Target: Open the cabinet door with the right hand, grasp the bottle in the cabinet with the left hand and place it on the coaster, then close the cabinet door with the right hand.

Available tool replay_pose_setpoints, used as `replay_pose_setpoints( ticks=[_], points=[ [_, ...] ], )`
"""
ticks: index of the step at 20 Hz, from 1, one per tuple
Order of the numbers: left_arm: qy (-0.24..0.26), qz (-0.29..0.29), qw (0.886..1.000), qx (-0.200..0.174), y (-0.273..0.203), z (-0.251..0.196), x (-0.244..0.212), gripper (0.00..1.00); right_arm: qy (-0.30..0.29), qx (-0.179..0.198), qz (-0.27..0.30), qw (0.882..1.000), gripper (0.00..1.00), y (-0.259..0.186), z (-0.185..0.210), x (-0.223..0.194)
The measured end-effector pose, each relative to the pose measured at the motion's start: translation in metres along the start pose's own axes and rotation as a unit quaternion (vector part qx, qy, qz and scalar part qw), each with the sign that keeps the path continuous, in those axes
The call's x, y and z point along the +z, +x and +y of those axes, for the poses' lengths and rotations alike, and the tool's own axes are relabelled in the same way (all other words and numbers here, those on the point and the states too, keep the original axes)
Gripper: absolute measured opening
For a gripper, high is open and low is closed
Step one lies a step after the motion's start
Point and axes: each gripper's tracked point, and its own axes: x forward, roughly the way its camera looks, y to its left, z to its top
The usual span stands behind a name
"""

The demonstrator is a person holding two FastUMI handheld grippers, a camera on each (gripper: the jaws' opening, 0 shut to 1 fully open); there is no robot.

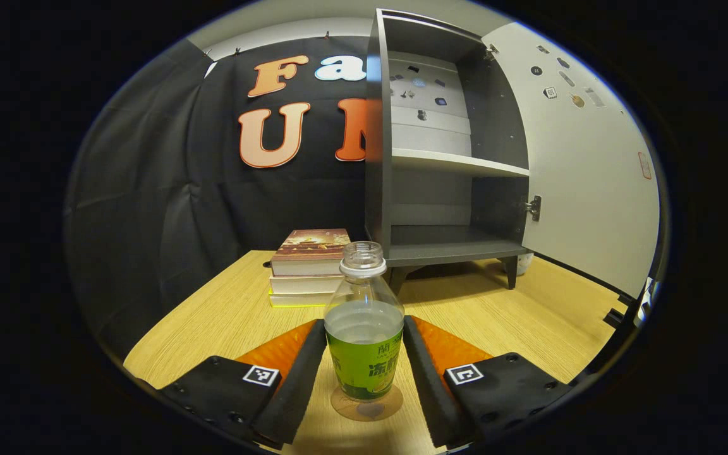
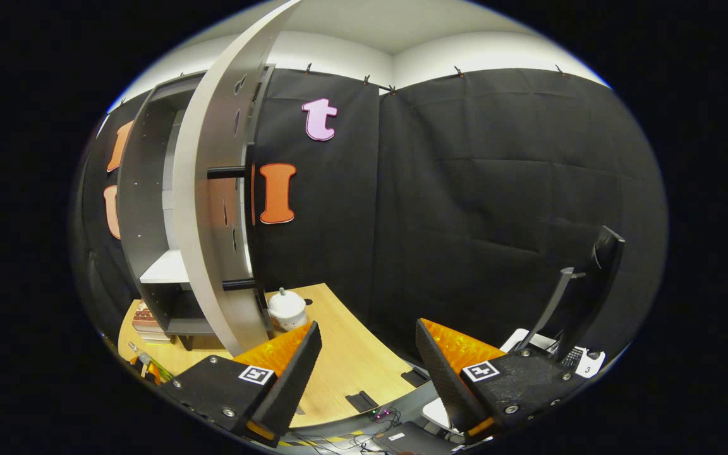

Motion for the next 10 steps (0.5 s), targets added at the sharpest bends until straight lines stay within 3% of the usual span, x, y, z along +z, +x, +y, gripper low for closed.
replay_pose_setpoints(
  ticks=[2,3,4,10],
  points=[
    [0.007,0.001,1.0,-0.002,-0.004,-0.002,0.002,0.81,0.004,-0.003,0.001,1.0,0.93,0.001,-0.004,-0.002],
    [0.012,0.001,1.0,-0.003,-0.004,-0.002,0.002,0.81,0.007,-0.004,0.002,1.0,0.97,0.002,-0.005,-0.004],
    [0.017,0.001,1.0,-0.003,-0.005,-0.002,0.002,0.81,0.009,-0.004,0.004,1.0,0.93,0.003,-0.006,-0.007],
    [0.024,0.001,1.0,0.0,-0.015,-0.002,-0.005,0.81,0.014,-0.002,0.02,1.0,0.93,0.008,-0.007,-0.021]
  ],
)
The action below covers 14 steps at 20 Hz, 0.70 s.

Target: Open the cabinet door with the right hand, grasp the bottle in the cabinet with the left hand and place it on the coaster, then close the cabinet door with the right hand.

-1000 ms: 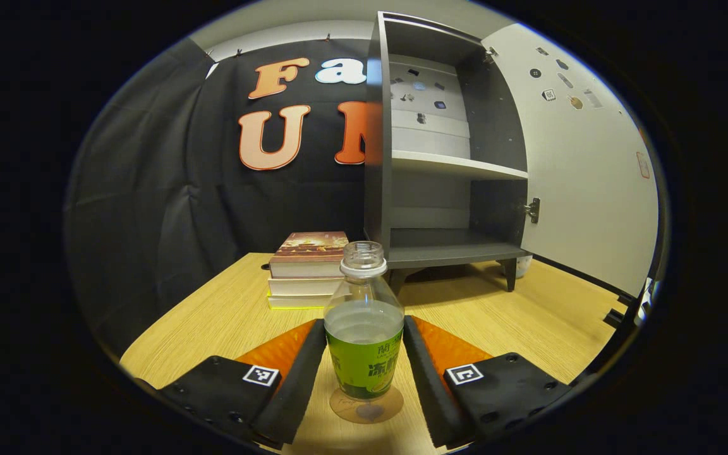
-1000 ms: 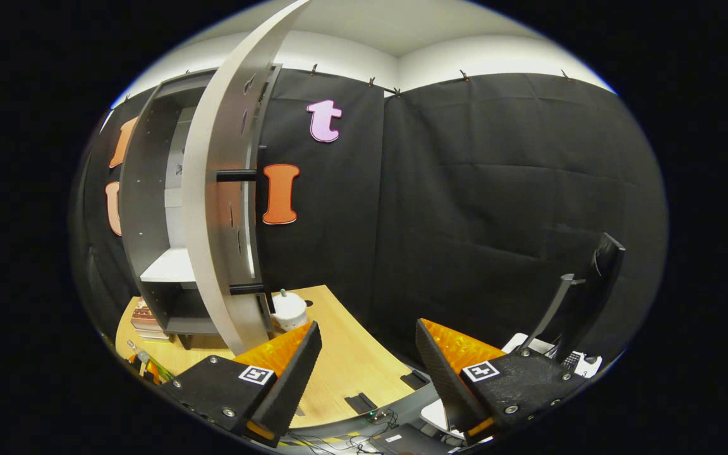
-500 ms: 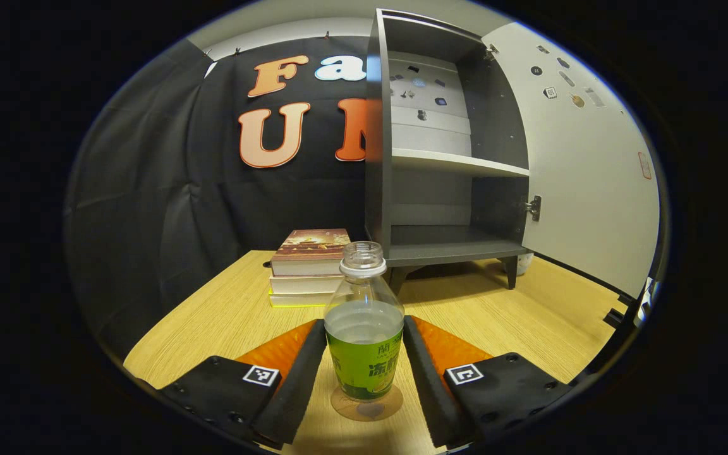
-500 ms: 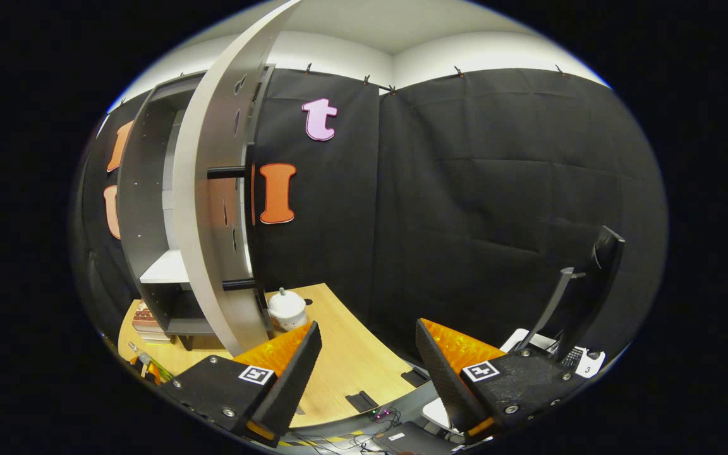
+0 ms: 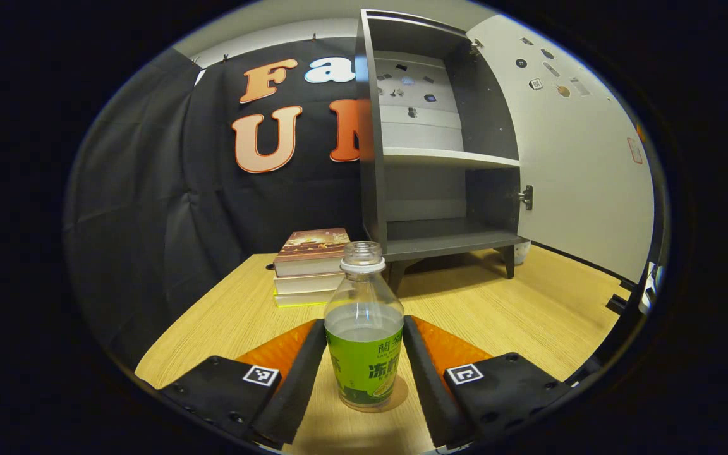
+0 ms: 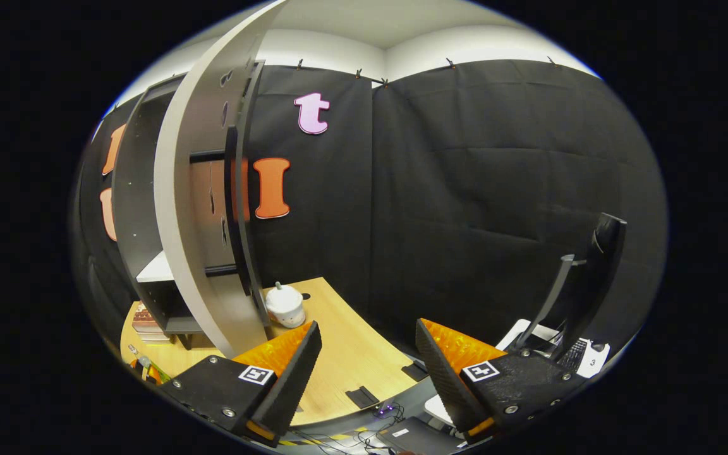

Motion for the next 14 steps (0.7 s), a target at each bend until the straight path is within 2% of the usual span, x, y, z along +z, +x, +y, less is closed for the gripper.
replay_pose_setpoints(
  ticks=[6,14],
  points=[
    [-0.03,-0.033,0.999,0.011,0.009,0.004,0.02,0.81,-0.009,0.007,-0.002,1.0,0.93,0.005,0.008,0.005],
    [-0.018,-0.002,1.0,0.006,-0.003,-0.001,-0.01,0.81,-0.013,0.013,0.003,1.0,0.93,0.013,0.012,0.0]
  ],
)
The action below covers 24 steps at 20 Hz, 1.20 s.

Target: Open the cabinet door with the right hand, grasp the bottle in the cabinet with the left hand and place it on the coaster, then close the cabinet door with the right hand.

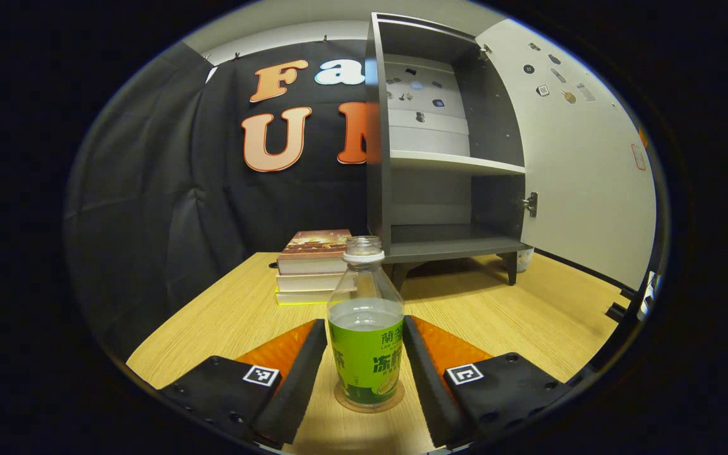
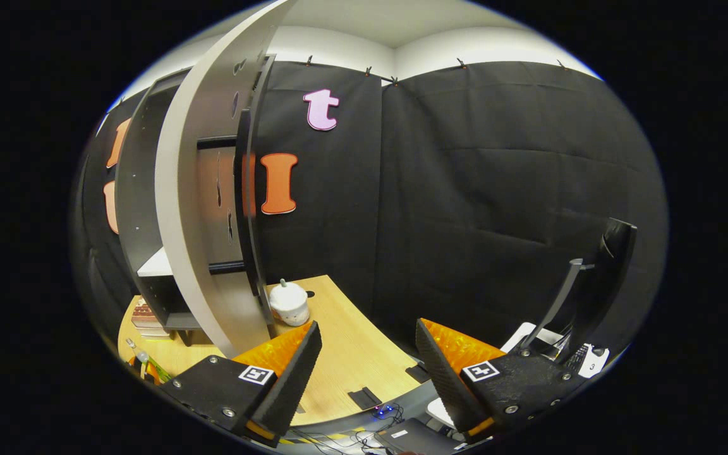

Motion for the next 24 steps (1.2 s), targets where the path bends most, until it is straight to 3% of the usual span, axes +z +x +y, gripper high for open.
replay_pose_setpoints(
  ticks=[12,17,23,24],
  points=[
    [0.019,0.011,1.0,0.003,-0.015,0.0,-0.002,0.82,-0.006,0.02,0.02,1.0,0.93,0.009,0.017,-0.02],
    [0.028,0.012,1.0,0.005,-0.023,-0.002,0.004,0.87,-0.018,0.061,0.044,0.997,0.93,0.011,0.042,-0.036],
    [0.022,0.015,1.0,0.012,-0.048,0.005,0.02,0.89,-0.018,0.082,0.049,0.995,0.92,0.011,0.053,-0.042],
    [0.018,0.015,1.0,0.013,-0.055,0.007,0.025,0.89,-0.02,0.091,0.046,0.995,0.97,0.01,0.056,-0.043]
  ],
)
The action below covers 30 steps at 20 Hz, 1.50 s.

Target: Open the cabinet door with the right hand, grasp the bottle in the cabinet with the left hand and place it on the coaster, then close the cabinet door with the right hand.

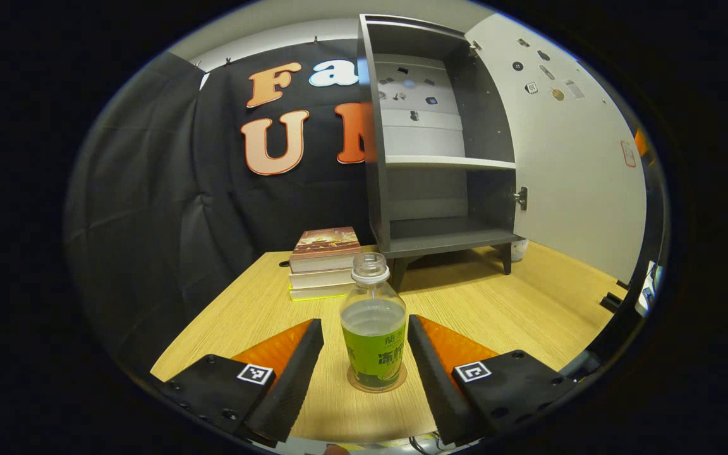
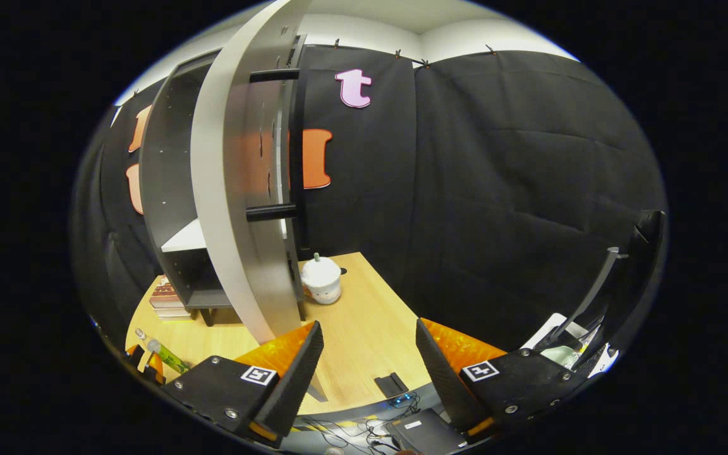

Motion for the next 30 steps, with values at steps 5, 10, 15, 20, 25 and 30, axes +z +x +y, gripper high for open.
replay_pose_setpoints(
  ticks=[5,10,15,20,25,30],
  points=[
    [-0.017,-0.003,1.0,0.021,-0.043,0.028,0.032,0.89,-0.022,0.045,-0.013,0.999,0.75,-0.007,0.042,-0.002],
    [-0.018,-0.014,0.999,0.048,-0.077,0.073,0.085,0.89,-0.01,0.101,-0.015,0.995,0.75,-0.012,0.086,-0.004],
    [-0.016,-0.035,0.998,0.057,-0.104,0.108,0.146,0.89,-0.015,0.145,-0.019,0.989,0.75,-0.012,0.136,-0.004],
    [-0.027,-0.059,0.996,0.056,-0.116,0.141,0.205,0.89,-0.023,0.181,-0.02,0.983,0.75,-0.006,0.195,-0.002],
    [-0.017,-0.094,0.993,0.063,-0.133,0.176,0.255,0.89,-0.023,0.231,-0.025,0.972,0.86,-0.003,0.266,0.003],
    [0.013,-0.124,0.988,0.087,-0.14,0.212,0.281,0.88,-0.028,0.24,-0.028,0.97,0.98,0.017,0.325,0.005]
  ],
)
